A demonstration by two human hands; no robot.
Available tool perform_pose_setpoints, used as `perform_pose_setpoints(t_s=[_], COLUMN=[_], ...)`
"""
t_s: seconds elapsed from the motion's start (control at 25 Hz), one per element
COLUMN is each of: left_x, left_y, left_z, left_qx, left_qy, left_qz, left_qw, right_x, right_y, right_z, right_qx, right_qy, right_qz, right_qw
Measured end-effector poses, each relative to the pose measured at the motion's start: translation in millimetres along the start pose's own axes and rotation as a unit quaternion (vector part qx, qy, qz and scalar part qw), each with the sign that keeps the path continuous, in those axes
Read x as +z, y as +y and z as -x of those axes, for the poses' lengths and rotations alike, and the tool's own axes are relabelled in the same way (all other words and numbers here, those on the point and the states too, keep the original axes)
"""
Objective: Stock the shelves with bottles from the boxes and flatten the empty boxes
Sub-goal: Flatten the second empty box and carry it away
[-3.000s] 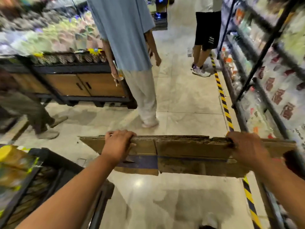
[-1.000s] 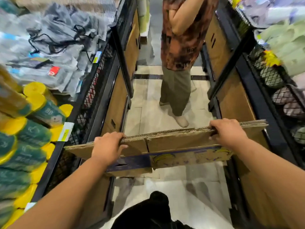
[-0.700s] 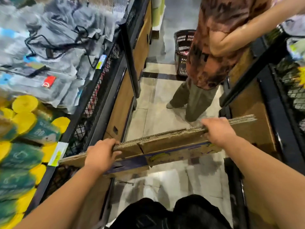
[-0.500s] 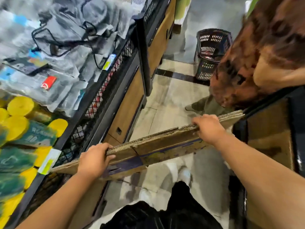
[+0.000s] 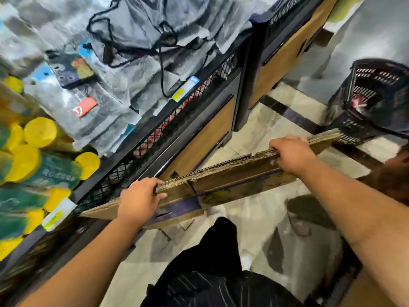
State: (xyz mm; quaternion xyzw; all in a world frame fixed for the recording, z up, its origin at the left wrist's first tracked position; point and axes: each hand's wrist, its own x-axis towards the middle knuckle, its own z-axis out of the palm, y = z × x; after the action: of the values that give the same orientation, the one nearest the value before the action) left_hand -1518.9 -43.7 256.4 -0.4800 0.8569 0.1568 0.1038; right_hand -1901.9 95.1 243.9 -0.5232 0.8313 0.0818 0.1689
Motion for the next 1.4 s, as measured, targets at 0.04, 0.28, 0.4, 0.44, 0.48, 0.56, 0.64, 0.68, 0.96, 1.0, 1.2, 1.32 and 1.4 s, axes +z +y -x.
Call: perform_pose_setpoints(t_s=[0.04,0.28,0.4,0.44,0.48,0.56,0.64,0.68,0.96,1.0,1.2,1.32,1.4], left_x=[1,-5,-12,-14,-16,-21,-25,-26,-42,-44,-46,-46,-39], left_y=[10,87,137,153,173,216,264,288,438,456,525,562,586], left_z=[-16,-121,-179,-196,-216,-257,-295,-314,-438,-461,-565,-616,-648], left_qx=[-0.001,0.025,0.041,0.042,0.042,0.052,0.056,0.052,0.080,0.083,0.108,0.111,0.103], left_qy=[-0.003,-0.023,-0.044,-0.044,-0.044,-0.042,-0.040,-0.040,-0.062,-0.066,-0.087,-0.103,-0.118], left_qz=[0.012,0.070,0.053,0.054,0.057,0.057,0.066,0.073,0.067,0.068,0.064,0.062,0.064], left_qw=[1.000,0.997,0.997,0.997,0.997,0.996,0.995,0.995,0.993,0.992,0.988,0.987,0.986], right_x=[-7,-57,-76,-81,-87,-102,-118,-128,-191,-198,-218,-220,-217], right_y=[11,92,148,167,190,239,286,309,458,480,560,600,629], right_z=[-21,-113,-154,-167,-184,-221,-256,-275,-377,-395,-473,-517,-549], right_qx=[-0.004,0.027,0.052,0.056,0.060,0.070,0.075,0.076,0.102,0.107,0.135,0.137,0.129], right_qy=[-0.003,-0.031,-0.014,-0.004,0.007,0.011,0.000,0.001,0.016,0.020,0.026,0.019,0.020], right_qz=[0.011,0.049,0.060,0.066,0.068,0.077,0.101,0.108,0.131,0.130,0.128,0.134,0.136], right_qw=[1.000,0.998,0.997,0.996,0.996,0.995,0.992,0.991,0.986,0.985,0.982,0.981,0.982])
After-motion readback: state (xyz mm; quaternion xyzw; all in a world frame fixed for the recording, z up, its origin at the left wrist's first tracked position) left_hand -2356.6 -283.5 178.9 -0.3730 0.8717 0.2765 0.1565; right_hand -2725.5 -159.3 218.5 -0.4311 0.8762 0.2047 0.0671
